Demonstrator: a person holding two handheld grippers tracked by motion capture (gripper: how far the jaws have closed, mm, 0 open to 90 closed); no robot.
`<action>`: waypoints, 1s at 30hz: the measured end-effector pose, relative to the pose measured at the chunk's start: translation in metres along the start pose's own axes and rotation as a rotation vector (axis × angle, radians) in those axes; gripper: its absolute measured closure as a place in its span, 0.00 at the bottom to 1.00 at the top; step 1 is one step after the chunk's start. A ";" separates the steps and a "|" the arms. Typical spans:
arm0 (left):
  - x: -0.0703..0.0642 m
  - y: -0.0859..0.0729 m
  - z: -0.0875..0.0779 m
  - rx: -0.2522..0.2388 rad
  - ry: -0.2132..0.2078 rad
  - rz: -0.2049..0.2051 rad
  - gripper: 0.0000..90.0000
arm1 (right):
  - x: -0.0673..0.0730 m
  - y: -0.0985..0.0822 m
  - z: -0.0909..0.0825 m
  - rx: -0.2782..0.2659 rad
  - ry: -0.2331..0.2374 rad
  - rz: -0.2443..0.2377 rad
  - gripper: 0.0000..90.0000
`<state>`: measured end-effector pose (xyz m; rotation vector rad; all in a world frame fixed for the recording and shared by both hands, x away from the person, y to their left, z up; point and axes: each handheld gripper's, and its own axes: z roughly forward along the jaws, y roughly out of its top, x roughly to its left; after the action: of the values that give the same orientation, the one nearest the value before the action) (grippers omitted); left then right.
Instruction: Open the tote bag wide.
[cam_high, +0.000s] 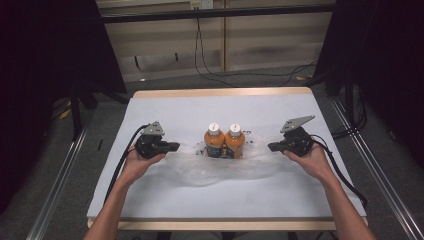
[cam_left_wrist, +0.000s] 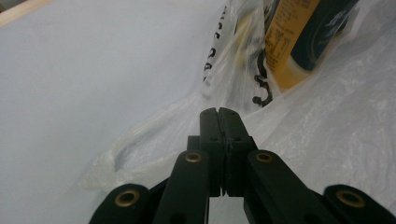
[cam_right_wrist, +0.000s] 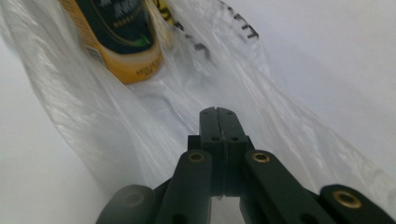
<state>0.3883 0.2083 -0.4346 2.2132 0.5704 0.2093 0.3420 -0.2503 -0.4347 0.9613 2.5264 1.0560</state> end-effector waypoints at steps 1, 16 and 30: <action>-0.001 0.001 -0.002 -0.013 0.000 -0.003 0.99 | 0.001 0.000 -0.001 -0.003 -0.001 -0.001 1.00; -0.027 0.019 -0.007 -0.145 -0.095 0.003 1.00 | 0.015 0.018 -0.004 -0.094 0.061 0.004 1.00; -0.078 0.052 0.032 -0.132 -0.181 0.103 1.00 | 0.018 0.037 0.010 -0.109 0.100 0.001 1.00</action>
<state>0.3472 0.1211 -0.4129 2.1078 0.3341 0.0959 0.3505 -0.2132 -0.4155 0.9012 2.5159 1.2578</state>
